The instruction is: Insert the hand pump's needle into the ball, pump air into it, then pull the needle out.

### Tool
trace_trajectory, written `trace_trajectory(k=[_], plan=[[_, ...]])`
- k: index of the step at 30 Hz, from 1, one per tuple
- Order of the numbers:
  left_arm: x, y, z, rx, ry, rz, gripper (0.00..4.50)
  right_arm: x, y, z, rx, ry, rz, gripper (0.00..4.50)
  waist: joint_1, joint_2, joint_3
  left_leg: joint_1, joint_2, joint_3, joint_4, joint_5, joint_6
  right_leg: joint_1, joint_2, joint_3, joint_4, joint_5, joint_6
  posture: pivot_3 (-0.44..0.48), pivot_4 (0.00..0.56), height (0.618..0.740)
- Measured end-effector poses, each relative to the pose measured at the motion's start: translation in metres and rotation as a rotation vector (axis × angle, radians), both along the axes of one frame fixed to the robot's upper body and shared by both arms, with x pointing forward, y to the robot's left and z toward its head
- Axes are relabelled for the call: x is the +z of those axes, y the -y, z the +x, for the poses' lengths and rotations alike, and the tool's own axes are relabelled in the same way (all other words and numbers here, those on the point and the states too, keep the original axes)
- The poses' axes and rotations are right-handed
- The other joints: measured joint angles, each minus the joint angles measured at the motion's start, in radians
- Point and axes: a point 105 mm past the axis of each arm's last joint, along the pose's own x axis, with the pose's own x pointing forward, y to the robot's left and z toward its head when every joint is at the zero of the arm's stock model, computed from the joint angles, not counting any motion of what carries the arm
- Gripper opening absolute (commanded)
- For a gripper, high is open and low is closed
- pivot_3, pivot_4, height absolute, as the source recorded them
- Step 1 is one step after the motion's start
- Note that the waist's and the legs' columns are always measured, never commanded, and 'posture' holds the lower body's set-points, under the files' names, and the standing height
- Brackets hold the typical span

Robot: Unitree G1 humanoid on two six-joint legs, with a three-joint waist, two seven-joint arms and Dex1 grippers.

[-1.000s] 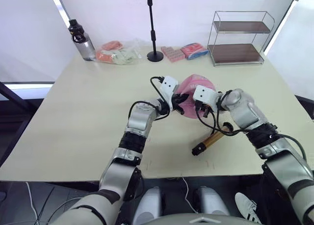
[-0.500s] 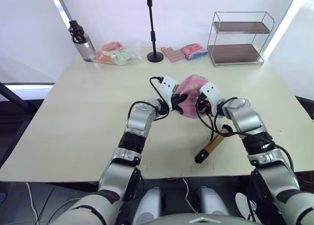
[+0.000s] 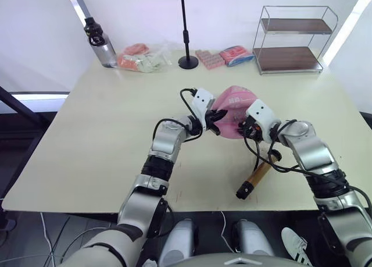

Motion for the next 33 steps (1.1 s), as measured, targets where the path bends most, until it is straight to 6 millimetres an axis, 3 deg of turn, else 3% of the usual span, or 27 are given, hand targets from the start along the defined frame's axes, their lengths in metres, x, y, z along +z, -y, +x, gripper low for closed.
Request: trace_trajectory(k=[4, 6, 9, 18, 20, 26, 33], plan=[[0.001, 0.005, -0.001, -0.02, 0.01, 0.004, 0.0, 0.011, 0.007, -0.009, 0.026, 0.009, 0.04, 3.63, 0.016, 0.002, 0.004, -0.002, -0.001, -0.002, 0.0, 0.0, 0.0, 0.0, 0.0, -0.002, -0.001, 0.0, 0.0, 0.0, 0.15, 0.74], [0.0, 0.006, -0.001, -0.033, 0.012, 0.008, 0.0, 0.033, 0.019, -0.016, 0.034, 0.052, 0.113, 3.63, 0.017, 0.002, 0.005, -0.002, -0.001, -0.004, 0.0, 0.0, 0.0, 0.001, -0.001, -0.004, -0.002, 0.0, 0.0, 0.0, 0.15, 0.74], [0.001, 0.007, -0.001, -0.036, 0.016, 0.01, 0.0, 0.04, 0.027, -0.024, 0.037, 0.063, 0.182, 3.63, 0.017, 0.001, 0.005, -0.003, -0.001, -0.006, 0.0, 0.0, 0.0, 0.001, -0.001, -0.006, -0.002, 0.0, 0.0, 0.0, 0.15, 0.74], [0.002, 0.007, 0.005, -0.079, 0.042, 0.049, 0.0, 0.026, 0.065, -0.068, 0.051, 0.081, 0.389, 3.63, 0.019, 0.001, 0.006, -0.003, -0.001, -0.008, 0.001, 0.0, 0.0, 0.002, 0.0, -0.008, -0.002, -0.001, 0.0, 0.0, 0.15, 0.74], [0.002, 0.008, 0.008, -0.093, 0.049, 0.066, 0.0, 0.023, 0.071, -0.077, 0.062, 0.084, 0.414, 4.47, 0.018, 0.001, 0.006, -0.003, -0.001, -0.007, 0.002, 0.0, 0.0, 0.003, 0.0, -0.008, -0.002, -0.002, 0.003, 0.0, 0.15, 0.74], [0.004, 0.007, 0.016, -0.148, 0.077, 0.121, 0.0, 0.043, 0.099, -0.092, 0.058, 0.175, 0.517, 4.47, 0.02, -0.001, 0.008, -0.003, -0.001, -0.007, 0.004, 0.0, 0.0, 0.004, 0.0, -0.008, -0.001, -0.003, 0.004, 0.0, 0.15, 0.74], [0.009, 0.003, 0.02, -0.215, 0.126, 0.173, 0.0, 0.018, 0.118, -0.124, 0.054, 0.105, 0.505, 4.47, 0.016, -0.003, 0.009, -0.004, -0.001, -0.007, 0.004, 0.0, 0.0, 0.003, 0.0, -0.007, -0.001, -0.003, 0.004, 0.0, 0.15, 0.74]])
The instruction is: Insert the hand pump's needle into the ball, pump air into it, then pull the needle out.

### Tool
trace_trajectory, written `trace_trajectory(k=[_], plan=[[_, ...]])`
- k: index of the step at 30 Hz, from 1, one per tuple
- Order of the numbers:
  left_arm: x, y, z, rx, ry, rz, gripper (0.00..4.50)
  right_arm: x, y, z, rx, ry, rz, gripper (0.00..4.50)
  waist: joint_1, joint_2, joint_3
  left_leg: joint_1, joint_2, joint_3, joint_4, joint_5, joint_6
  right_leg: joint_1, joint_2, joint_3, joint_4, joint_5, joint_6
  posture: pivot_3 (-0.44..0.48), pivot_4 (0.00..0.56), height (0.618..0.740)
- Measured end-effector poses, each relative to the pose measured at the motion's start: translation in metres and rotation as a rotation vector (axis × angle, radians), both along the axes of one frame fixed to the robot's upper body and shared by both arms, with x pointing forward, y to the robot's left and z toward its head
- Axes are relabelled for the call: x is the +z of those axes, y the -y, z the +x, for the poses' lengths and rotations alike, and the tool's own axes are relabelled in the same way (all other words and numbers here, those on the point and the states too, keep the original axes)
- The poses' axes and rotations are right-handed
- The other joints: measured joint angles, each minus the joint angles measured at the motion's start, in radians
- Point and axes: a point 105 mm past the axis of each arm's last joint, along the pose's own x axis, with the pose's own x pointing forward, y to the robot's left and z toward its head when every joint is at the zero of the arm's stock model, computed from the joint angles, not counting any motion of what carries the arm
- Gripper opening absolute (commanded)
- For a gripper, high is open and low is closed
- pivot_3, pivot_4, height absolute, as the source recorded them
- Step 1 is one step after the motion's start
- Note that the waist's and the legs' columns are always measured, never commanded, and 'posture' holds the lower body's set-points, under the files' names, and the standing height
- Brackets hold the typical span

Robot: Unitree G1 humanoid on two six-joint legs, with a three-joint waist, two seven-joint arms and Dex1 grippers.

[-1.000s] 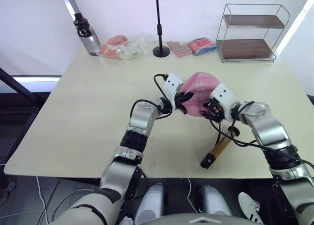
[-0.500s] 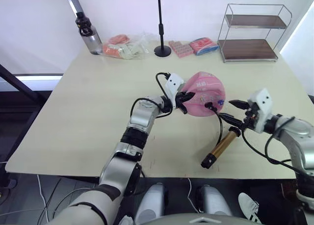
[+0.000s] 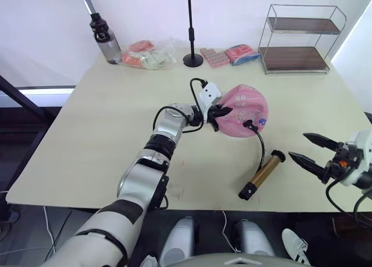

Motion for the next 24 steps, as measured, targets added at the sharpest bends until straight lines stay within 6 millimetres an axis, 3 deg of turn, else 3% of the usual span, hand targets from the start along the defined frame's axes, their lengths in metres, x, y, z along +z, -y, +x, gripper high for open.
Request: trace_trajectory(k=[8, 9, 12, 13, 17, 24], plan=[[0.002, -0.001, 0.001, -0.022, 0.013, 0.01, 0.0, 0.0, 0.027, -0.019, 0.009, 0.073, -0.038, 4.47, -0.001, -0.002, 0.003, 0.0, 0.001, 0.0, 0.0, 0.0, 0.0, 0.0, 0.0, 0.0, 0.0, 0.0, 0.0, 0.0, 0.15, 0.74], [0.002, -0.001, 0.001, -0.021, 0.014, 0.009, 0.83, 0.002, 0.03, -0.02, 0.005, 0.091, -0.039, 4.5, -0.001, -0.002, 0.003, 0.0, 0.001, 0.0, 0.0, 0.0, 0.0, 0.0, 0.0, 0.0, 0.0, 0.0, 0.0, 0.0, 0.15, 0.74], [0.0, -0.001, 0.001, -0.017, 0.002, 0.022, 1.85, 0.005, 0.035, -0.018, 0.002, 0.149, -0.04, 4.5, -0.001, -0.002, 0.006, 0.0, 0.001, 0.0, 0.0, 0.0, 0.0, 0.0, 0.0, 0.0, 0.0, 0.0, 0.0, 0.0, 0.15, 0.74], [-0.001, -0.001, 0.0, -0.018, -0.003, 0.02, 2.5, 0.006, 0.035, -0.018, 0.001, 0.171, -0.03, 4.5, -0.002, -0.002, 0.01, 0.0, 0.001, 0.0, 0.0, 0.0, 0.0, 0.0, 0.001, 0.0, 0.0, 0.0, 0.0, 0.0, 0.15, 0.74], [0.001, -0.002, 0.0, -0.019, -0.007, 0.018, 4.41, 0.007, 0.037, -0.018, -0.001, 0.202, -0.002, 4.5, -0.002, 0.001, 0.018, -0.001, 0.001, 0.001, 0.0, 0.0, 0.0, -0.001, 0.001, 0.001, 0.0, 0.002, -0.002, 0.0, 0.15, 0.74], [0.027, 0.003, -0.003, -0.04, 0.041, -0.041, 4.47, 0.021, 0.029, -0.017, 0.022, 0.271, 0.034, 4.5, -0.003, 0.002, 0.027, -0.002, 0.0, 0.001, 0.0, 0.0, 0.0, -0.003, 0.001, 0.001, 0.001, 0.002, -0.004, 0.0, 0.15, 0.74]])
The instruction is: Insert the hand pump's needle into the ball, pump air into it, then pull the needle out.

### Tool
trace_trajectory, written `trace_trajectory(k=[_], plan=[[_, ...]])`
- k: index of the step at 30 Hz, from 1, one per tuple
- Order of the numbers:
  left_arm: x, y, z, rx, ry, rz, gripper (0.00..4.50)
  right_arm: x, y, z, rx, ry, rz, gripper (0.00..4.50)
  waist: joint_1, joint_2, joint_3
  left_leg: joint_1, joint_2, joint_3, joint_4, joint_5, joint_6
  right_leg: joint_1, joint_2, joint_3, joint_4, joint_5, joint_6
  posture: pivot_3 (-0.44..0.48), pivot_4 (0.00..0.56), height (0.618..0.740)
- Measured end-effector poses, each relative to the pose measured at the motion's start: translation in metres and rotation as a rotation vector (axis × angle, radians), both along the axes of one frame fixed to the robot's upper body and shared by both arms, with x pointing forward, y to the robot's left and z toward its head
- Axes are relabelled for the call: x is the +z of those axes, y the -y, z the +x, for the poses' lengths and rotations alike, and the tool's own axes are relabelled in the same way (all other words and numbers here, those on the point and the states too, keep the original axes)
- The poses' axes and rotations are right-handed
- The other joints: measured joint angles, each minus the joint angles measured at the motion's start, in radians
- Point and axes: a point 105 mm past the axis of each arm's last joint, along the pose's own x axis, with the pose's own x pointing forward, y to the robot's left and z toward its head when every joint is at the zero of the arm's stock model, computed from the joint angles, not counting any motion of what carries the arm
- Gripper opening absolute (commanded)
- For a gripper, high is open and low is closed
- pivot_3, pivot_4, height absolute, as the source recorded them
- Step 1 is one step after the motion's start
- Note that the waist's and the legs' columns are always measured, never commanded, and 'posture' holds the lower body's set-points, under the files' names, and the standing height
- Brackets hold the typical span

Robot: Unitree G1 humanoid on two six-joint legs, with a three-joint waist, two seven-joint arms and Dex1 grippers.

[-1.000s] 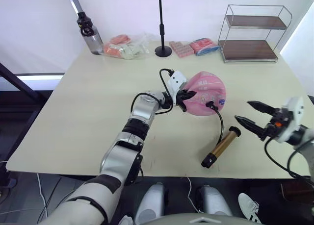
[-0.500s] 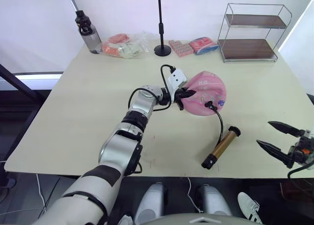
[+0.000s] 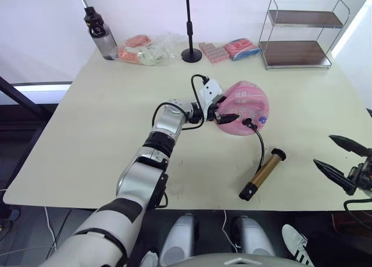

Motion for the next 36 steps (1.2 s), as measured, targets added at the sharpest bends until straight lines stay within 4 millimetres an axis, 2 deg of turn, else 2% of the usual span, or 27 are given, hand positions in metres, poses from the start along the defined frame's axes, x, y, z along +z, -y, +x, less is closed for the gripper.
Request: trace_trajectory(k=[5, 10, 16, 18, 21, 24, 25, 28, 36], plan=[[0.032, -0.002, -0.006, -0.009, 0.074, -0.052, 4.47, 0.008, -0.007, -0.001, 0.024, 0.047, 0.022, 4.5, 0.0, 0.0, 0.002, 0.0, 0.0, 0.0, 0.0, 0.0, 0.0, 0.0, 0.0, 0.0, 0.0, 0.0, 0.0, 0.0, 0.15, 0.74], [0.041, -0.004, -0.016, -0.018, 0.076, -0.085, 4.47, 0.008, -0.008, 0.0, 0.033, 0.048, 0.03, 4.5, 0.0, 0.0, 0.002, 0.0, 0.0, 0.001, 0.0, 0.0, 0.0, 0.0, 0.0, 0.001, 0.0, 0.0, 0.0, 0.0, 0.15, 0.74], [0.048, -0.015, -0.033, -0.024, 0.074, -0.096, 4.47, 0.006, -0.011, -0.001, 0.052, 0.041, 0.033, 4.5, -0.001, 0.001, 0.002, 0.002, 0.001, 0.001, 0.0, 0.0, 0.0, 0.0, 0.0, 0.002, 0.001, 0.0, 0.0, 0.0, 0.15, 0.74], [0.037, -0.036, -0.054, -0.045, 0.053, -0.065, 4.47, 0.0, -0.01, -0.006, 0.063, 0.011, 0.032, 4.5, -0.008, 0.002, 0.002, 0.003, 0.002, 0.004, 0.0, 0.0, 0.0, 0.0, 0.001, 0.005, 0.002, 0.0, 0.0, 0.0, 0.15, 0.74], [0.027, -0.047, -0.064, -0.046, 0.018, -0.054, 4.47, -0.003, -0.01, -0.008, 0.077, 0.0, 0.03, 4.5, -0.004, 0.002, 0.002, 0.004, 0.003, 0.005, 0.0, 0.0, 0.0, 0.0, 0.0, 0.006, 0.002, 0.0, 0.0, 0.0, 0.15, 0.74], [0.005, -0.075, -0.084, -0.033, -0.038, -0.029, 4.47, -0.011, -0.004, -0.015, 0.083, -0.046, 0.015, 4.5, -0.003, 0.002, 0.001, 0.005, 0.006, 0.007, 0.0, 0.0, 0.0, 0.0, 0.001, 0.008, 0.002, 0.0, -0.001, 0.0, 0.15, 0.74], [-0.006, -0.088, -0.089, -0.003, -0.078, -0.034, 4.47, -0.016, -0.001, -0.018, 0.079, -0.066, 0.017, 4.5, -0.003, 0.002, 0.002, 0.005, 0.006, 0.008, 0.0, 0.0, 0.0, 0.0, 0.0, 0.008, 0.002, 0.0, -0.001, 0.0, 0.15, 0.74], [-0.016, -0.105, -0.097, 0.035, -0.115, -0.05, 4.47, -0.02, 0.002, -0.021, 0.075, -0.075, 0.009, 4.5, 0.002, 0.002, 0.002, 0.005, 0.007, 0.008, 0.001, 0.0, 0.0, 0.0, 0.0, 0.008, 0.002, 0.0, -0.002, 0.0, 0.15, 0.74], [-0.058, -0.17, -0.13, 0.21, -0.163, -0.073, 4.47, -0.033, 0.023, -0.022, -0.031, -0.1, -0.018, 4.5, -0.002, 0.003, 0.001, 0.007, 0.009, 0.013, 0.001, 0.0, 0.0, -0.001, 0.0, 0.012, 0.002, -0.001, -0.006, 0.0, 0.15, 0.74]])
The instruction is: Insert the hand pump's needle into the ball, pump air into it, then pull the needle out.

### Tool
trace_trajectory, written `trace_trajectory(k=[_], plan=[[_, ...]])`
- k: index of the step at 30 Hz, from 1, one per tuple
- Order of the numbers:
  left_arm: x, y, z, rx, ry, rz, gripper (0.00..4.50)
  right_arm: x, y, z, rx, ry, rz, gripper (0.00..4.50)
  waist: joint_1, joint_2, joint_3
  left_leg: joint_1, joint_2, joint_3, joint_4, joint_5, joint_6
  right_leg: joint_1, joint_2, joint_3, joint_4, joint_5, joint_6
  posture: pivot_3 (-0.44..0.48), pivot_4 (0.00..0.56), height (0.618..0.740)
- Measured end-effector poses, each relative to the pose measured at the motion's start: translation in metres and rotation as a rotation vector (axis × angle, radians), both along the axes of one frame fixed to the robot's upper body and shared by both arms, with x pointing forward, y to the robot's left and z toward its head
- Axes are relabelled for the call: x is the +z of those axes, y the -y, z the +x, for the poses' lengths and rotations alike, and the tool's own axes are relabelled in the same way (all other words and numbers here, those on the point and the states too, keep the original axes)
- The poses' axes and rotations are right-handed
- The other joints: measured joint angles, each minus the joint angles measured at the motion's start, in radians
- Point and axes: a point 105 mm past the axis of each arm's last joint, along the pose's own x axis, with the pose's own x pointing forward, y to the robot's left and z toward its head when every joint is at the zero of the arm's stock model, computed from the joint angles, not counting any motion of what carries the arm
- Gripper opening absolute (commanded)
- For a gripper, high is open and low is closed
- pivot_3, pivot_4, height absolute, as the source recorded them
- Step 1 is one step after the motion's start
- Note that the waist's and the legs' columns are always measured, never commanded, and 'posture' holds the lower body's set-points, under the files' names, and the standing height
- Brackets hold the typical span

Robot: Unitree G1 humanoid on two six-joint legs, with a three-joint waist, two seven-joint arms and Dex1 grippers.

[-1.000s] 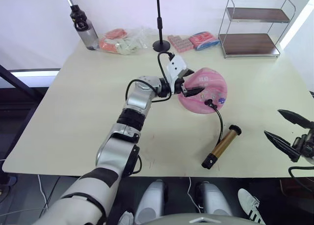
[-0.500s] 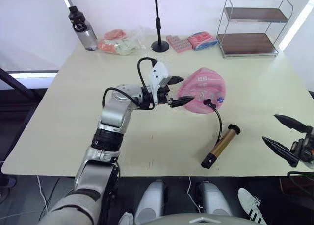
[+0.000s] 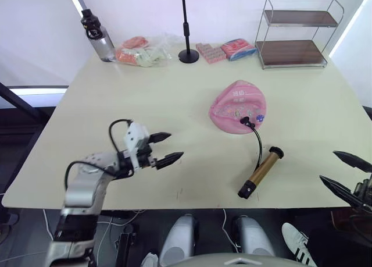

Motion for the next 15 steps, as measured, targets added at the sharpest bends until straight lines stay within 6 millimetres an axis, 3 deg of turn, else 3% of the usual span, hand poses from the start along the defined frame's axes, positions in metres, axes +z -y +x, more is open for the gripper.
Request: trace_trajectory(k=[4, 7, 15], plan=[[-0.014, -0.03, -0.017, 0.062, -0.04, 0.049, 4.47, -0.011, 0.012, -0.003, -0.041, -0.037, -0.023, 4.5, 0.004, 0.0, 0.0, 0.0, 0.0, 0.001, 0.0, 0.0, 0.0, -0.001, -0.001, 0.0, 0.0, 0.0, 0.0, 0.0, 0.15, 0.74], [-0.012, -0.04, -0.021, 0.079, -0.032, 0.066, 4.47, -0.013, 0.017, -0.003, -0.046, -0.047, -0.047, 4.5, 0.004, 0.0, 0.0, 0.0, 0.0, 0.001, 0.0, 0.0, 0.0, 0.0, -0.001, 0.0, 0.0, 0.0, 0.0, 0.0, 0.15, 0.74], [-0.012, -0.045, -0.027, 0.076, -0.039, 0.09, 4.47, -0.022, 0.03, -0.009, -0.061, -0.076, -0.073, 4.5, 0.002, 0.0, 0.0, 0.0, 0.001, 0.002, 0.0, 0.0, 0.0, -0.001, -0.001, 0.001, 0.0, 0.0, -0.001, 0.0, 0.15, 0.74]])
